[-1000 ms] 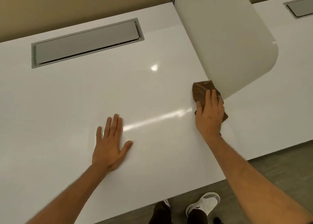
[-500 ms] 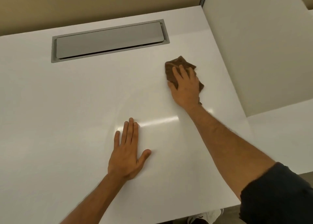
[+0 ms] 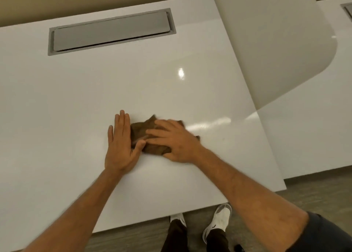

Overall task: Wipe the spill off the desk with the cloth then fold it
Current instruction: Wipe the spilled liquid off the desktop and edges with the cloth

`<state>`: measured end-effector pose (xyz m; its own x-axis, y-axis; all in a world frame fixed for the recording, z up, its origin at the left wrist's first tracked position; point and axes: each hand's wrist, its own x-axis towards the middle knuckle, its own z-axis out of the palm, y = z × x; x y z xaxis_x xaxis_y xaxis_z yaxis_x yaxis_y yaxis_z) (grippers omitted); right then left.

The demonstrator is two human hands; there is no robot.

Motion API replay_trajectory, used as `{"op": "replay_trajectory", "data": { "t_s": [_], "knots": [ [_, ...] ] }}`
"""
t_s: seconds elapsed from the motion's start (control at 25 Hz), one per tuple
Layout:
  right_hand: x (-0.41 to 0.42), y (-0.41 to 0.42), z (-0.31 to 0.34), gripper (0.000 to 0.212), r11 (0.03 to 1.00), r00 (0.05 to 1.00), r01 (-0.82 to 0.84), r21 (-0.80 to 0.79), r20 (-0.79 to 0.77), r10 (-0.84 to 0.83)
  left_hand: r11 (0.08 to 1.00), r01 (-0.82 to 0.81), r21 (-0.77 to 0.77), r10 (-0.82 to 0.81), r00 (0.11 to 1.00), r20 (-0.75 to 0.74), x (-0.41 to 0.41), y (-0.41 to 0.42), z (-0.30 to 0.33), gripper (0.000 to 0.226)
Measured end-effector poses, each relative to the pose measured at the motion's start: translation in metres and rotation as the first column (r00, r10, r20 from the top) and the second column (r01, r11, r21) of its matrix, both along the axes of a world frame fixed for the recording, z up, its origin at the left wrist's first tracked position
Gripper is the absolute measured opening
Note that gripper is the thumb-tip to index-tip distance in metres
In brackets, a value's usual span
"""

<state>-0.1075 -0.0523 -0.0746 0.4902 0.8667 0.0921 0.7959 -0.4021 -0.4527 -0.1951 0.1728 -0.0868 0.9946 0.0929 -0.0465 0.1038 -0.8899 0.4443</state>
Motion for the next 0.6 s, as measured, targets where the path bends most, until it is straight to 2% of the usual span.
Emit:
{"op": "replay_trajectory", "data": {
  "t_s": [0.08, 0.16, 0.24, 0.4, 0.44, 0.52, 0.6],
  "knots": [
    [0.015, -0.059, 0.002, 0.062, 0.975, 0.975, 0.218, -0.038, 0.042, -0.216, 0.992, 0.064, 0.112, -0.057, 0.996, -0.068, 0.001, -0.001, -0.001, 0.096],
    [0.031, -0.109, 0.006, 0.061, 0.889, 0.889, 0.457, -0.032, 0.046, -0.455, 0.983, 0.105, 0.149, -0.09, 0.99, -0.105, 0.0, -0.003, -0.001, 0.096],
    [0.028, -0.144, 0.005, 0.06, 0.796, 0.795, 0.606, -0.01, 0.056, -0.604, 0.98, 0.118, 0.16, -0.097, 0.986, -0.133, -0.004, -0.007, 0.0, 0.097],
    [-0.033, -0.138, -0.004, 0.06, 0.519, 0.521, 0.854, -0.039, 0.083, -0.85, 0.983, 0.105, 0.149, -0.084, 0.987, -0.14, -0.01, -0.013, -0.002, 0.096],
    [-0.052, -0.124, -0.004, 0.062, 0.481, 0.483, 0.876, -0.046, 0.071, -0.873, 0.985, 0.102, 0.139, -0.083, 0.988, -0.131, -0.01, -0.012, -0.003, 0.095],
    [-0.085, -0.087, -0.006, 0.063, 0.531, 0.533, 0.846, -0.051, 0.044, -0.845, 0.988, 0.108, 0.111, -0.094, 0.988, -0.124, -0.007, -0.01, -0.003, 0.092],
    [-0.112, -0.054, -0.008, 0.061, 0.664, 0.665, 0.747, -0.031, 0.006, -0.747, 0.989, 0.114, 0.091, -0.103, 0.988, -0.114, -0.006, -0.007, -0.005, 0.089]
  ]
}}
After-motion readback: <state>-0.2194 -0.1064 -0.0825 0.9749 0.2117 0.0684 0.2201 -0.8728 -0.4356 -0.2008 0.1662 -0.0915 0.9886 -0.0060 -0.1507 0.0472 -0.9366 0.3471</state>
